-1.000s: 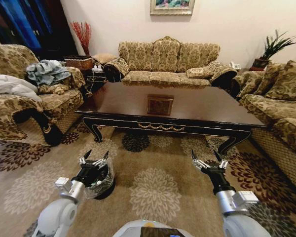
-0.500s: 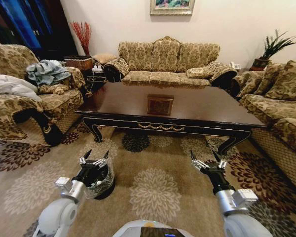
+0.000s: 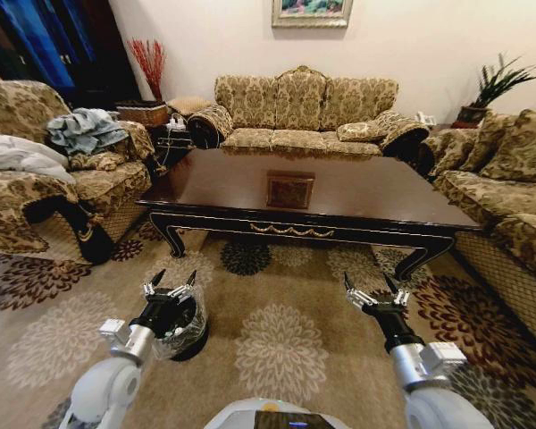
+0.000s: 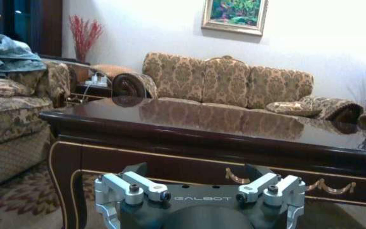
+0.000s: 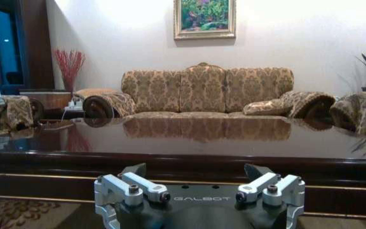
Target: Move to the front of the table and place the trash on the table into the trash bin.
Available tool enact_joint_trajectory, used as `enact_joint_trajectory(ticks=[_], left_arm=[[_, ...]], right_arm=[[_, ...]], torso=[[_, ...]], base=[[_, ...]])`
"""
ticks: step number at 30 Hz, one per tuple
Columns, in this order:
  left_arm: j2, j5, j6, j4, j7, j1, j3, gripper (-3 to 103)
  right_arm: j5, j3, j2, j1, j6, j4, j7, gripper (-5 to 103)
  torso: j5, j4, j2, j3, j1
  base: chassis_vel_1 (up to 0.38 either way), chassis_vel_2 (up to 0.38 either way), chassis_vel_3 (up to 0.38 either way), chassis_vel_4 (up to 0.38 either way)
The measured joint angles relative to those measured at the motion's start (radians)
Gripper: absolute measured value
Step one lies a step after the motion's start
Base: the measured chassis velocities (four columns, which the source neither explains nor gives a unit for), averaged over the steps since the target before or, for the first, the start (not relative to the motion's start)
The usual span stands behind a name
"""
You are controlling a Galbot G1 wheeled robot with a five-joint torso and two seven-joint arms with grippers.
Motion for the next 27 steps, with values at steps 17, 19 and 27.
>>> enact_joint_trajectory(ticks=[17, 19, 27], left_arm=[[-0.002, 0.0, 0.0, -0.002, 0.001, 0.001, -0.003, 100], [-0.002, 0.0, 0.0, -0.002, 0.001, 0.001, -0.003, 100], [-0.002, 0.001, 0.0, -0.003, 0.001, 0.001, -0.003, 100]], right_arm=[[-0.02, -0.002, 0.002, 0.0, 0.001, 0.003, -0.001, 100], [-0.02, -0.002, 0.002, 0.0, 0.001, 0.004, -0.001, 100], [-0.02, -0.002, 0.002, 0.0, 0.001, 0.004, 0.0, 100]], torso=[[0.0, 0.0, 0.0, 0.0, 0.0], [0.0, 0.0, 0.0, 0.0, 0.0], [0.0, 0.0, 0.0, 0.0, 0.0]], base=[[0.0, 0.0, 0.0, 0.0], [0.0, 0.0, 0.0, 0.0], [0.0, 0.0, 0.0, 0.0]])
